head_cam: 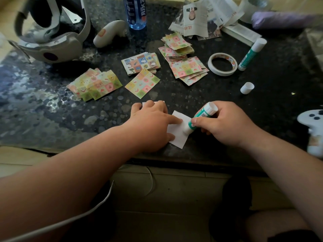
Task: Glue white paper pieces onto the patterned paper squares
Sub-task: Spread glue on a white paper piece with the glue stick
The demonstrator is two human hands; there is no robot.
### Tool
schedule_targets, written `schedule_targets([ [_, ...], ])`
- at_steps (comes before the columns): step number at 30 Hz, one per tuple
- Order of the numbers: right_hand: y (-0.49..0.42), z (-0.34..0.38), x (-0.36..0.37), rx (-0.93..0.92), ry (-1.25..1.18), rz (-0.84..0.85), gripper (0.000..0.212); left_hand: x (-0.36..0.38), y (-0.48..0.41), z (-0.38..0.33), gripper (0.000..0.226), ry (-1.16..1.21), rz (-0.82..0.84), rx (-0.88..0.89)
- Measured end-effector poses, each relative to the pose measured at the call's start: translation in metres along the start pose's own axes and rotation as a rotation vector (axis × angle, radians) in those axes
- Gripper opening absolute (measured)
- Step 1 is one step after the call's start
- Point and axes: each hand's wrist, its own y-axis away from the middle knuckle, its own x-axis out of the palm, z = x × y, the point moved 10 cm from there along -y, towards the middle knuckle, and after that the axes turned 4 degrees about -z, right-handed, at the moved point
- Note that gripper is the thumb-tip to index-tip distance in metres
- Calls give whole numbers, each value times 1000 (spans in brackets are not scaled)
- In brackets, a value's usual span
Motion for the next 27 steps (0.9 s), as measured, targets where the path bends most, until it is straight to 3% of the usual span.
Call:
schedule_targets([
  [6, -2, -7, -14, 59, -129, -152, 15, -1, 1, -1, 52, 8, 9, -5],
  [13, 6, 10, 5, -33, 62, 50, 19, 0, 0, 0, 53, 10, 13, -13],
  [19, 0, 4, -16, 6, -11, -139, 18, -1, 1, 0, 52, 17, 8, -9],
  [25, 9, 15, 10, -48, 123, 90, 21, 0, 1, 0, 52, 17, 26, -16],
  [27, 8, 16, 10, -61, 126, 81, 21, -1, 1, 0, 50, 18, 30, -17],
])
